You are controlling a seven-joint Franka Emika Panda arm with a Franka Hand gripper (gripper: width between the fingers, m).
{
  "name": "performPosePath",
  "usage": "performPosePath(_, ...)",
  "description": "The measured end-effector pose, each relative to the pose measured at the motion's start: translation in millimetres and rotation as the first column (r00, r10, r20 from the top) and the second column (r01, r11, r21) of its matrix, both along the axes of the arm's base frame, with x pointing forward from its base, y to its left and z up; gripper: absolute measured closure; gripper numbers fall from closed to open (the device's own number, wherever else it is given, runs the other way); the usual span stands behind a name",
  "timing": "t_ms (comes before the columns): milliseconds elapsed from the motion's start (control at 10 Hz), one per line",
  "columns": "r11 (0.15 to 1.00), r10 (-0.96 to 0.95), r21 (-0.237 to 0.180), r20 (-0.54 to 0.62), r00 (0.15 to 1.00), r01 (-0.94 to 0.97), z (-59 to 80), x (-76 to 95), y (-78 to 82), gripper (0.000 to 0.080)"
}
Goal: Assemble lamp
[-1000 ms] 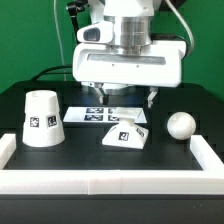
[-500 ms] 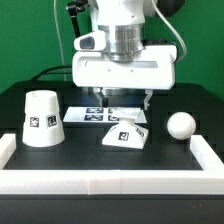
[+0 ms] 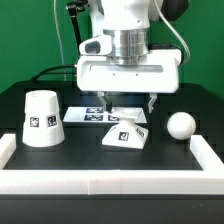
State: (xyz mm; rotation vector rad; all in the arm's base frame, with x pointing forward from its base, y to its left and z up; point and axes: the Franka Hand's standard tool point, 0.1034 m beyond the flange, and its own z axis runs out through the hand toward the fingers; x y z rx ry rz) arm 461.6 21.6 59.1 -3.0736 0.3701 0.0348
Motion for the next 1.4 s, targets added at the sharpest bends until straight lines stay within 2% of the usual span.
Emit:
performPosePath(400,1.0,0.005,-0.003,-0.01,1.0,-0.005,-10.8,-4.5,-0.1,0.01)
performPosePath(700,1.0,0.012,-0.003,-0.013,1.0,-0.012,-12.0,-5.1,2.4,0.0131)
performPosePath(800,1.0,0.012,-0.003,-0.012,1.0,-0.012,-11.9,-4.9,2.4,0.0268)
performPosePath(1400,0.999,0.033,-0.002,-0.01,0.999,-0.033,-12.2,-3.4,2.5,0.0267)
